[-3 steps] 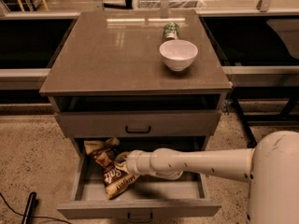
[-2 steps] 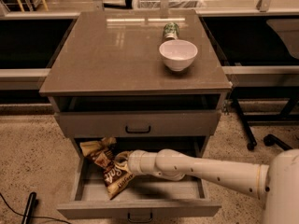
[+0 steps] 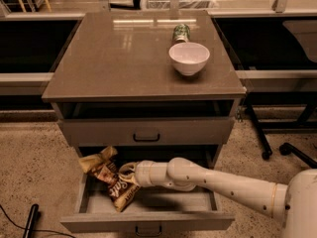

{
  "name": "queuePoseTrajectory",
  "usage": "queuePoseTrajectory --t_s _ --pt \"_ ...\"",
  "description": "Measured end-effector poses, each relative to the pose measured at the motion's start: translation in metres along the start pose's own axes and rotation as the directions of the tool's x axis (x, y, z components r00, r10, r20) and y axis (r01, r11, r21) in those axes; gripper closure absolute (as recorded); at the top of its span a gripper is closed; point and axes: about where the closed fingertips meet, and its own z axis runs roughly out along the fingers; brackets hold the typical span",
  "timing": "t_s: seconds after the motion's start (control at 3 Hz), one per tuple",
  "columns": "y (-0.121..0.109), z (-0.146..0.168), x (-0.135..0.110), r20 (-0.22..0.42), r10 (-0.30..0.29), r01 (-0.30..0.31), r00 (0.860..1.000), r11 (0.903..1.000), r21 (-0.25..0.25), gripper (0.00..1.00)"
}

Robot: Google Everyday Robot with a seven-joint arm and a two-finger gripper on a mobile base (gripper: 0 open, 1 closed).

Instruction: Pick brown chip bag from middle drawer and place on counter

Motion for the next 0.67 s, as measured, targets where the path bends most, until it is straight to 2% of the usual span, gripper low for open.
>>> queuePoseTrajectory --t_s 0.33,0.67 --pt "0.0000 0.0000 0.0000 0.000 0.000 0.000 1.000 1.0000 0.000 0.57" --pt "0.0000 0.0000 0.0000 0.000 0.000 0.000 1.000 1.0000 0.000 0.28"
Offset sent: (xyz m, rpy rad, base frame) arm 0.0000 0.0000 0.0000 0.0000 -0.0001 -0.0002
